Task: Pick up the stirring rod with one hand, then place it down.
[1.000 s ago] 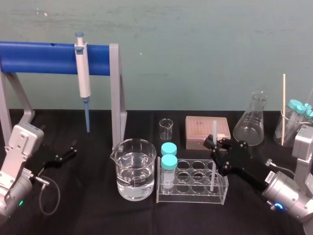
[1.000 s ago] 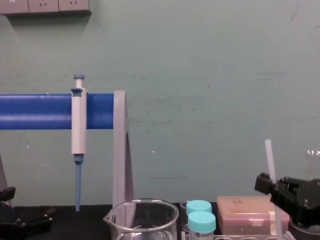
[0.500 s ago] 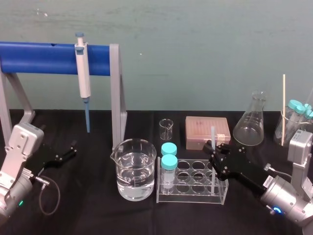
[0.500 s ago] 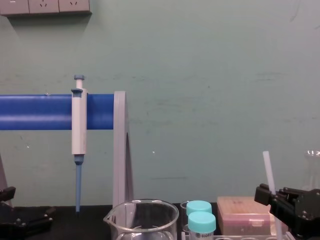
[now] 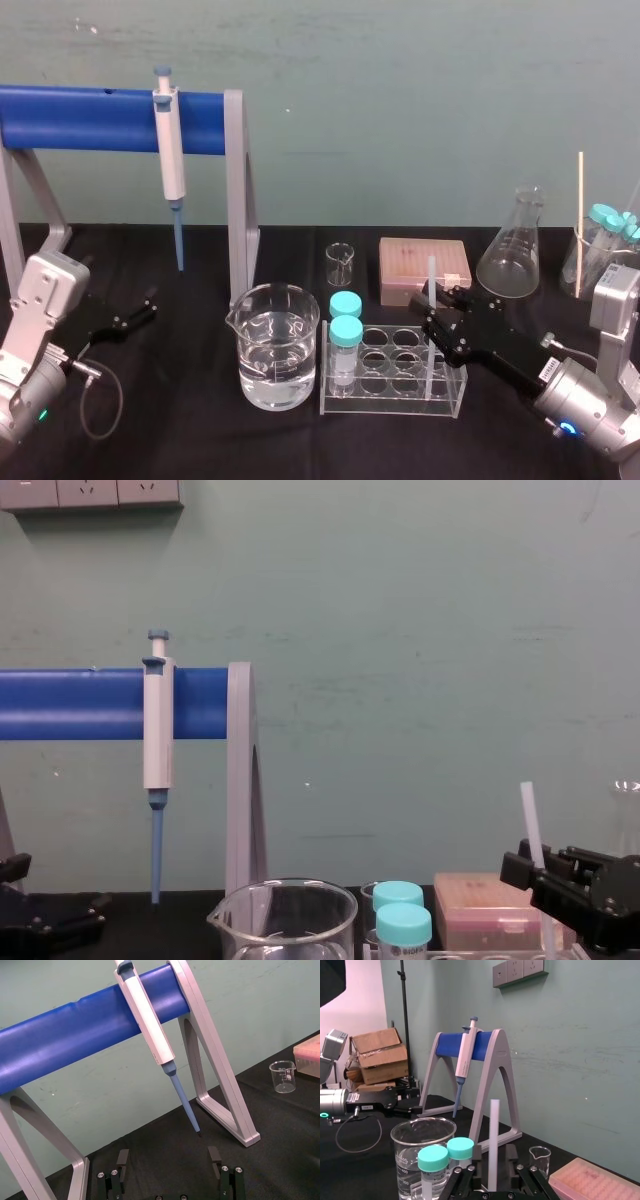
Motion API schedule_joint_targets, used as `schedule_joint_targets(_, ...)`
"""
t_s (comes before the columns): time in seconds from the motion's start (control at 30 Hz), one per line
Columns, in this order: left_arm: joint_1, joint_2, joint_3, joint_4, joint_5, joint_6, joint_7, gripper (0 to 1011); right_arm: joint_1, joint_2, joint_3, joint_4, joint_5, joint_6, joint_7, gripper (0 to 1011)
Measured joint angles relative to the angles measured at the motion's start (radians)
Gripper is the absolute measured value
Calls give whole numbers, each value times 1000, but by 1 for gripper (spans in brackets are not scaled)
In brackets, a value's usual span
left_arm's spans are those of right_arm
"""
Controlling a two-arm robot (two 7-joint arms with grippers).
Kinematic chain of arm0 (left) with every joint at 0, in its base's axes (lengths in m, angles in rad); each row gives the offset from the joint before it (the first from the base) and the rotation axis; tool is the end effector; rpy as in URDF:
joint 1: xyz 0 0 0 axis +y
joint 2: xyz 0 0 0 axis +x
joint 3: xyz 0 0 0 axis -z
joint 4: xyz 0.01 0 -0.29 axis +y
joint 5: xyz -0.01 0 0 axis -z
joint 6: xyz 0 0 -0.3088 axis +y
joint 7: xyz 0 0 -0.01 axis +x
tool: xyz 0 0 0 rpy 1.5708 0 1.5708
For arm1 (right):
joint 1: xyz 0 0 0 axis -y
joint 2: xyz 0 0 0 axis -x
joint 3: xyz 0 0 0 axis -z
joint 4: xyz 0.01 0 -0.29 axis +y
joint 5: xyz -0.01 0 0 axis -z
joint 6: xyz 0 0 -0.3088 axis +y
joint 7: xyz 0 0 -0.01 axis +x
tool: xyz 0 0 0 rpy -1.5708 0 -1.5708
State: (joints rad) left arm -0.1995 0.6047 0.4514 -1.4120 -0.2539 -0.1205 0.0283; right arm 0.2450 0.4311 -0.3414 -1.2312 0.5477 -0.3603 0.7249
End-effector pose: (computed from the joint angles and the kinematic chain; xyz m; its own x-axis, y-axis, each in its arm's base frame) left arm 0.3581 0.0827 -0.3023 0.2923 0.8803 0.3737 -0.9553 0.2873 0.0703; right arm 0.3808 -0.0762 -0.3254 0.7541 -0.6539 0.0606 0.6410 0.7530 0.1489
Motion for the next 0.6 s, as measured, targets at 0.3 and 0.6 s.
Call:
schedule_joint_targets(0.3, 0, 0, 0, 0, 0, 0, 0, 1000, 0, 1, 0, 0, 1, 0, 1, 552)
schedule_joint_targets(0.6, 0, 0, 0, 0, 0, 0, 0, 1000, 0, 1, 0, 0, 1, 0, 2, 826)
